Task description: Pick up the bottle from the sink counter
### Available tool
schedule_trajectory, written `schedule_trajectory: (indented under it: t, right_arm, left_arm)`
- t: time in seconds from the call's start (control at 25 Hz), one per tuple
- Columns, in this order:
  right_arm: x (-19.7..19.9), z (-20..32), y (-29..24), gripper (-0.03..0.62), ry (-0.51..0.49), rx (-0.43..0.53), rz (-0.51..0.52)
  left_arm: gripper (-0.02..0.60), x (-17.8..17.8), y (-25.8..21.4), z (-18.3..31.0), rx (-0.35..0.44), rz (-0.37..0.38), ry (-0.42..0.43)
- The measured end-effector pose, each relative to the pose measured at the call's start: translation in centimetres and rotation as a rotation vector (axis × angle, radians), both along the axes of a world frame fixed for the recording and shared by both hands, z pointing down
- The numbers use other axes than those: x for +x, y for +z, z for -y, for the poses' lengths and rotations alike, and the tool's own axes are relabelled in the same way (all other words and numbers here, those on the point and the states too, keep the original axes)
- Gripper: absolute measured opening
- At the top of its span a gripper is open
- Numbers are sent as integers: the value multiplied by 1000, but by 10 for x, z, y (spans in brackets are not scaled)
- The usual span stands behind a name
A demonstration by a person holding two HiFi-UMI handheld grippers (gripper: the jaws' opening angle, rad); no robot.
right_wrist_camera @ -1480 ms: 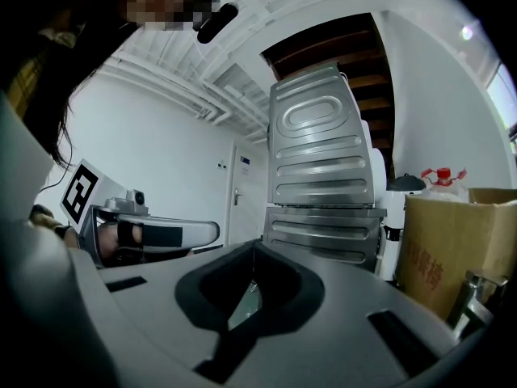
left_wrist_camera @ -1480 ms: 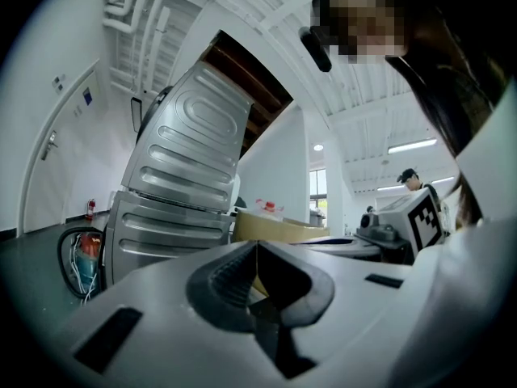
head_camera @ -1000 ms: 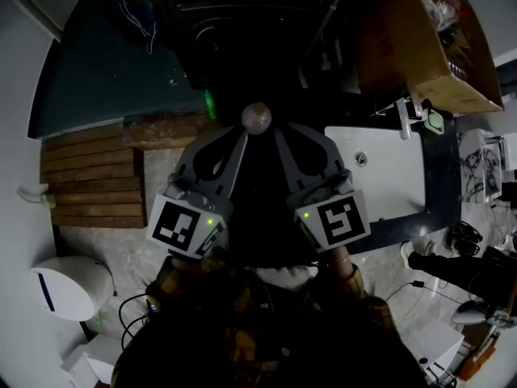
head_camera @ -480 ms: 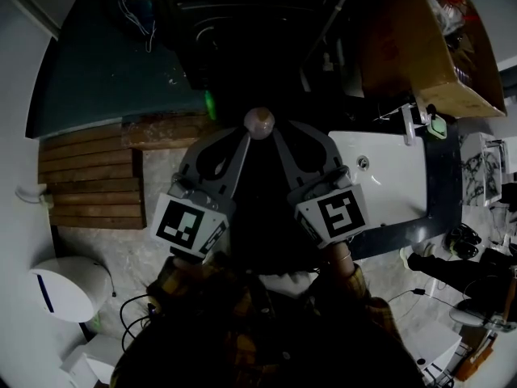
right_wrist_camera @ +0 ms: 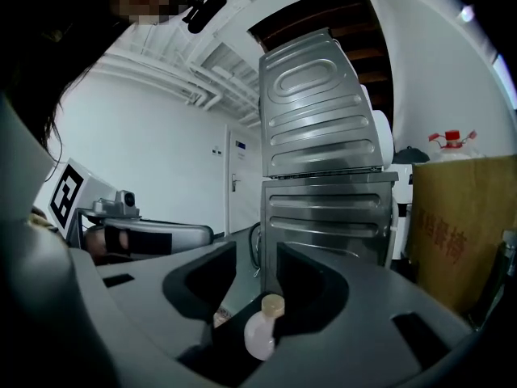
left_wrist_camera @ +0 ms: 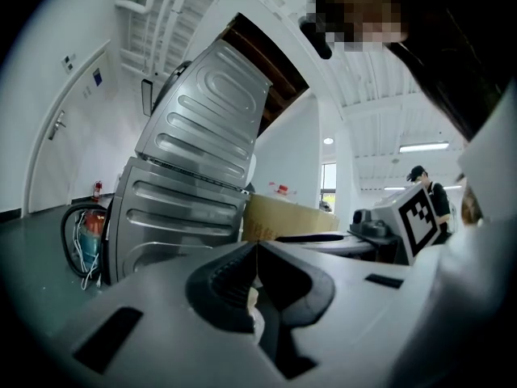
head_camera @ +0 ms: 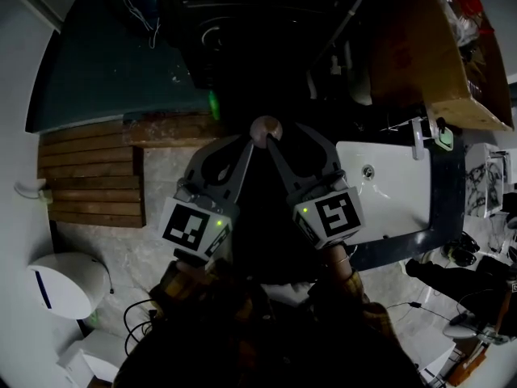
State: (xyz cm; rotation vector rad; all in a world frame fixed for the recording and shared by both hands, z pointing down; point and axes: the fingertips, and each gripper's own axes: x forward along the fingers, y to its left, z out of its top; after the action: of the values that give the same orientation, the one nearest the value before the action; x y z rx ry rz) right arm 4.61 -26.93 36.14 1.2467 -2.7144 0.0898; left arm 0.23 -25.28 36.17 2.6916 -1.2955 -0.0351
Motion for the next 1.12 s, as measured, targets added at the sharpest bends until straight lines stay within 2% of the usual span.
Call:
schedule_trajectory:
  t: [0.28, 0.72, 1.12]
  right_arm:
    - [-4, 21, 23, 163, 4, -28, 7]
    - [-6, 36, 67, 193, 19, -90, -16]
    - [-13, 46, 93, 192, 12, -130, -29]
  left_arm:
    - [21, 1, 25, 11, -42, 40, 13]
    - [21, -1, 49, 22, -98, 32, 4]
    - [21, -3, 67, 24, -136, 37, 0]
